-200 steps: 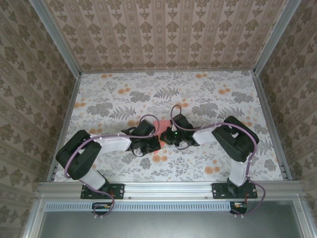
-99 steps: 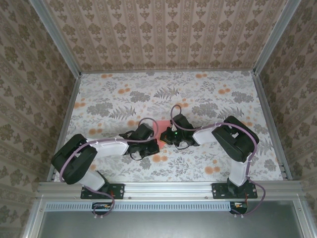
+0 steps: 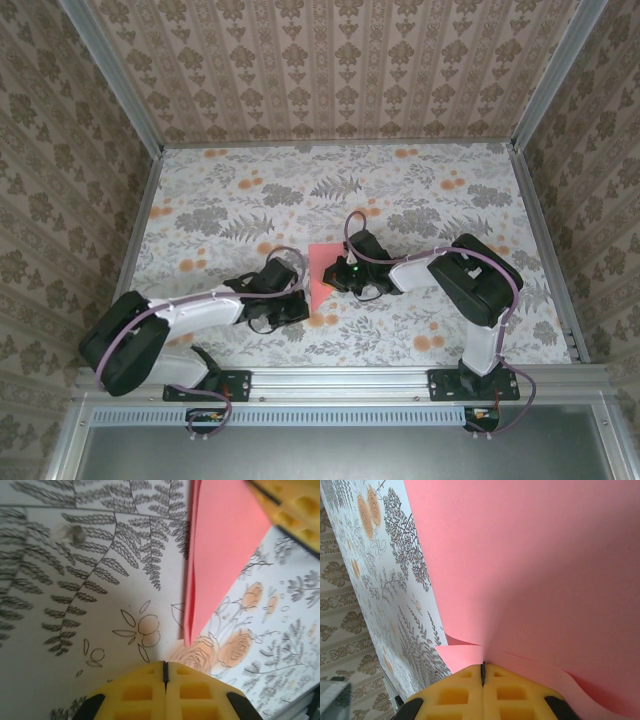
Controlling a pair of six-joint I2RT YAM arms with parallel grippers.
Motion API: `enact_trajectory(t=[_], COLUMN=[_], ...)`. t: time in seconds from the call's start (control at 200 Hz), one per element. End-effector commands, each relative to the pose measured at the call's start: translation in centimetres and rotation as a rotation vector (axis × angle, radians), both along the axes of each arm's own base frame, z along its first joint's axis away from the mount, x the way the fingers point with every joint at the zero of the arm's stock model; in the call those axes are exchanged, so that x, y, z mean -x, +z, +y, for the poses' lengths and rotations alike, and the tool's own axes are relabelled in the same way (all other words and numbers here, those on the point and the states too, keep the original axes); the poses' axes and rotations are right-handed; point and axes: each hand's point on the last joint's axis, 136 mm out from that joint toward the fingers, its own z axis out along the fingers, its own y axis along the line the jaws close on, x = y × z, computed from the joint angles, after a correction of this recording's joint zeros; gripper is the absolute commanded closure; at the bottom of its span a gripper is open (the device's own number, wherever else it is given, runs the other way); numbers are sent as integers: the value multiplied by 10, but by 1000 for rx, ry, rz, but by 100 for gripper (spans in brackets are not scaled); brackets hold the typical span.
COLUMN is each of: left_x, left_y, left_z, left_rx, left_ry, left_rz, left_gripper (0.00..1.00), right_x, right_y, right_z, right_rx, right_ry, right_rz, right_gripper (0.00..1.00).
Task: Fold a paper plane with a square sheet of paper (pick it up from the middle)
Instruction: Third fold the triangle at the center of the table.
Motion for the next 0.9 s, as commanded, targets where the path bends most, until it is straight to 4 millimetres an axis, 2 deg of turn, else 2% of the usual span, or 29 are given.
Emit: enact_trajectory(t=[0.0, 0.16, 0.27, 0.365, 0.535, 0.665, 0.78, 0.895], left_x=[-12, -36, -45, -47, -38, -27, -20, -18], left_y=[23, 33, 30, 19, -6, -22, -31, -35], left_z=[-8, -24, -37, -41, -32, -16, -9, -6], left_rx=[73, 117, 121, 103, 37, -44, -84, -105], left_ry=[10, 23, 6, 1, 5, 8, -2, -6], left_rz=[-51, -99, -94, -66, 7, 53, 81, 96], left_gripper=[98, 100, 100, 100, 100, 100, 100, 100], right_x=[15, 10, 9, 8, 6, -2, -8, -4], right_y=[-56, -48, -45, -42, -34, -13, 10, 16], right_z=[-46, -39, -36, -34, -27, -20, -12, -9], right_rx=[218, 199, 190, 182, 146, 99, 82, 77], right_ry=[-90, -64, -52, -46, -38, -13, 49, 94], right_rz=[134, 113, 108, 105, 98, 48, -48, -88], right_gripper=[100, 100, 100, 100, 100, 100, 100, 100])
